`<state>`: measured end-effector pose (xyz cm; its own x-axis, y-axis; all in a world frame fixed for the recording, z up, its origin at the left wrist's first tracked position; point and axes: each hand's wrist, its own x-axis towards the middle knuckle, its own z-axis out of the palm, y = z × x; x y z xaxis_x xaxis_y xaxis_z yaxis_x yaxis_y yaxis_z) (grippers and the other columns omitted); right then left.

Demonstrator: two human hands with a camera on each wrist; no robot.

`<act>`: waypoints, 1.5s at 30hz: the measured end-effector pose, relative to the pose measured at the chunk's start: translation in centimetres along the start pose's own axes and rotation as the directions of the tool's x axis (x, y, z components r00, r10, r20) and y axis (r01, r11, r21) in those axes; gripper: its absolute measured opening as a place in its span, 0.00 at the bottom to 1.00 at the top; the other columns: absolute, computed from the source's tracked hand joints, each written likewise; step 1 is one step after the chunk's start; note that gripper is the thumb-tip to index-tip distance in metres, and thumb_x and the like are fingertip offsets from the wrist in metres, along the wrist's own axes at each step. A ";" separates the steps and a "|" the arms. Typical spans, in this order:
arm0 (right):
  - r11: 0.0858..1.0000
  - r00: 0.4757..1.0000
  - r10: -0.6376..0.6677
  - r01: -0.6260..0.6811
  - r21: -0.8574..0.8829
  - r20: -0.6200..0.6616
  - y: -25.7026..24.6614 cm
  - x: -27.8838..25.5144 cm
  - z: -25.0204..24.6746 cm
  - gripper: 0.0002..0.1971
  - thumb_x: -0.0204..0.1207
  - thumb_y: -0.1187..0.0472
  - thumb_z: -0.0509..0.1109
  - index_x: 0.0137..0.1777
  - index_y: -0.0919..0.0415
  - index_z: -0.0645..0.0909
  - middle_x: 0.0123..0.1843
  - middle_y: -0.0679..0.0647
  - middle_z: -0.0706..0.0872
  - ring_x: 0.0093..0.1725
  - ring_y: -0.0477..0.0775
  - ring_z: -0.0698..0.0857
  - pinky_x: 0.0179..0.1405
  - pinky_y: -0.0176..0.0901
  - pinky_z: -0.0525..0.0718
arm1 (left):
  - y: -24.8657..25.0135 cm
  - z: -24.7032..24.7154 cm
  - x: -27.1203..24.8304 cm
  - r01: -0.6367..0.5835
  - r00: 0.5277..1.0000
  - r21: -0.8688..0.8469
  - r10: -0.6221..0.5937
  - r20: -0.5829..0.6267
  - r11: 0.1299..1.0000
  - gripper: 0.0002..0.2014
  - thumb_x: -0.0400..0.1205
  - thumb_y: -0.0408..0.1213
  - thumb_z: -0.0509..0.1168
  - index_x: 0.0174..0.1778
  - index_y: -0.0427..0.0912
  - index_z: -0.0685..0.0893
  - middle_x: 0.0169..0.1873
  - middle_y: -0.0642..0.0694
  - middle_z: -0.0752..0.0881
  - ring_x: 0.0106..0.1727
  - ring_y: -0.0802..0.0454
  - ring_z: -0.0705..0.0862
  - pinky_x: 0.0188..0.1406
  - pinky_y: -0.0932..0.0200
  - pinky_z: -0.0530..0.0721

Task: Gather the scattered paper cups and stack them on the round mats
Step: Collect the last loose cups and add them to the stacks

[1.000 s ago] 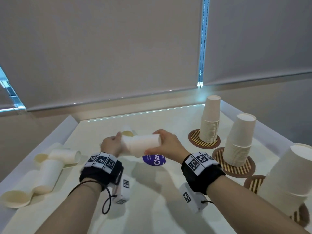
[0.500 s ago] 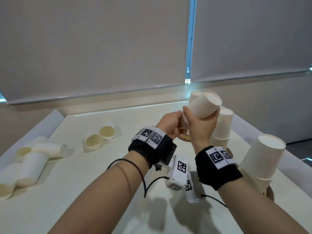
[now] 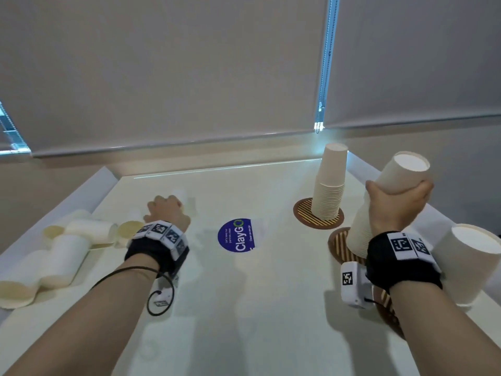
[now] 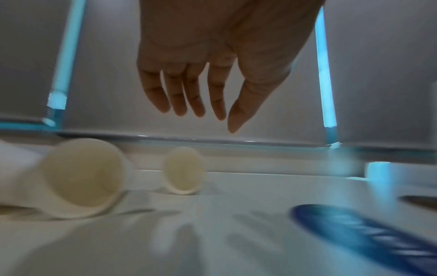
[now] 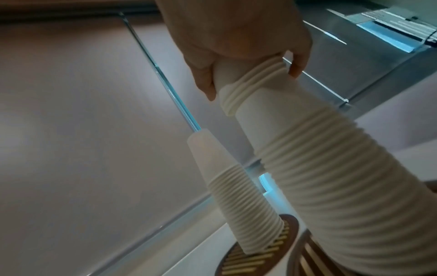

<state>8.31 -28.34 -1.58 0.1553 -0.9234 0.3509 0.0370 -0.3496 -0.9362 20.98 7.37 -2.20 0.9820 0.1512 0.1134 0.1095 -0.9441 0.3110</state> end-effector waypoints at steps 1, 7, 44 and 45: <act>0.999 1.000 0.020 -0.019 -0.049 0.017 0.6 -0.2 0.2 0.39 0.60 0.59 0.80 0.69 0.67 0.67 0.69 0.62 0.75 0.68 0.64 0.75 0.63 0.56 0.75 | -1.6 0.0 0.7 0.029 0.999 0.040 -0.028 -0.029 0.999 0.18 0.77 0.34 0.66 0.64 0.42 0.76 0.66 0.36 0.71 0.70 0.36 0.68 0.66 0.42 0.70; 0.983 0.998 0.030 -0.021 -0.184 0.047 1.3 -2.0 0.7 0.47 0.61 0.57 0.82 0.77 0.64 0.61 0.76 0.62 0.68 0.77 0.65 0.67 0.77 0.62 0.63 | -9.8 0.6 4.0 0.140 0.989 0.087 -0.144 0.035 0.986 0.20 0.80 0.32 0.65 0.68 0.46 0.74 0.73 0.33 0.66 0.73 0.34 0.69 0.69 0.45 0.71; 0.857 0.167 0.032 0.503 -0.113 0.985 0.2 -13.3 13.5 0.43 0.66 0.54 0.79 0.78 0.48 0.60 0.65 0.60 0.75 0.66 0.62 0.75 0.66 0.58 0.77 | -4.4 4.7 10.2 -0.111 0.994 0.036 0.111 0.007 0.993 0.18 0.84 0.32 0.54 0.69 0.46 0.73 0.51 0.32 0.82 0.47 0.37 0.81 0.44 0.49 0.79; 0.855 0.157 0.043 0.505 -0.118 0.987 0.3 -13.2 13.5 0.43 0.66 0.53 0.79 0.78 0.47 0.60 0.65 0.60 0.74 0.66 0.63 0.75 0.66 0.58 0.77 | -4.3 4.6 10.0 -0.116 0.991 -0.015 0.115 -0.064 0.993 0.16 0.84 0.31 0.53 0.66 0.43 0.76 0.50 0.31 0.83 0.45 0.36 0.81 0.41 0.51 0.77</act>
<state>19.56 -14.11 -6.73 1.0000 -0.0041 -0.0053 -0.0065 -0.7838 -0.6210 31.04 11.56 -6.75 0.9762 0.0599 0.2084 -0.0078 -0.9508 0.3098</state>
